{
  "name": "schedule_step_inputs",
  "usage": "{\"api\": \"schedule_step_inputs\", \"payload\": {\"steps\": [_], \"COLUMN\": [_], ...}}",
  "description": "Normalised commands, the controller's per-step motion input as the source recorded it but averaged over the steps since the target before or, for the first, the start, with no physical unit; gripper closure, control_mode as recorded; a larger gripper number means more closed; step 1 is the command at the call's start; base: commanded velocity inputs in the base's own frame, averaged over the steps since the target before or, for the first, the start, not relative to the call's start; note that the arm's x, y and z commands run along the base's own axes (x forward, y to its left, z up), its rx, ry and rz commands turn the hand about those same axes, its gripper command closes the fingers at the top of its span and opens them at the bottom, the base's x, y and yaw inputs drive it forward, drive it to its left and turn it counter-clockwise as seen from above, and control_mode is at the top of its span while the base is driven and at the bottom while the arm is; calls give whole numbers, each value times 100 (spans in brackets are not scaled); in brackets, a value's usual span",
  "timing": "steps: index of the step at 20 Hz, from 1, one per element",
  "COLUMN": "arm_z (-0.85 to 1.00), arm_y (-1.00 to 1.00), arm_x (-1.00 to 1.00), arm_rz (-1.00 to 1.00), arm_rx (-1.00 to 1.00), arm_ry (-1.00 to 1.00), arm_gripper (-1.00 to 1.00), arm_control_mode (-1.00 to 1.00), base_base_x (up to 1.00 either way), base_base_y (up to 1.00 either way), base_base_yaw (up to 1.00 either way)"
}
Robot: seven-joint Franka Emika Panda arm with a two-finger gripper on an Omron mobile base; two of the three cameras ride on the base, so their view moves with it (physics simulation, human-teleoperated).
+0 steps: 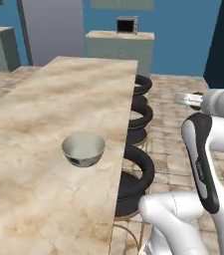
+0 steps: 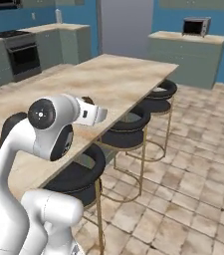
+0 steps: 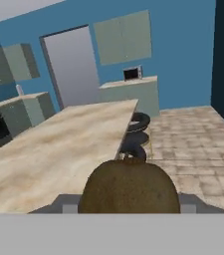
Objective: Retrieve the kiwi and apple from the fridge and place them into the bowl on the dining table.
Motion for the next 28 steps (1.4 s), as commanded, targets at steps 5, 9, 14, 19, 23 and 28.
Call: {"api": "schedule_step_inputs", "payload": {"steps": [5,9,14,19,23,28], "arm_z": [0,0,0,0,-1,-39], "arm_y": [0,0,0,0,6,48], "arm_x": [0,0,0,0,18,45], "arm_rz": [0,0,0,0,0,1], "arm_rx": [0,0,0,0,0,-2], "arm_ry": [0,0,0,0,0,14], "arm_gripper": [100,100,100,100,100,100], "arm_control_mode": [100,100,100,100,-100,-100], "base_base_x": [72,74,74,62,20,0], "base_base_y": [0,0,1,15,2,0], "base_base_yaw": [72,71,64,29,0,0]}}
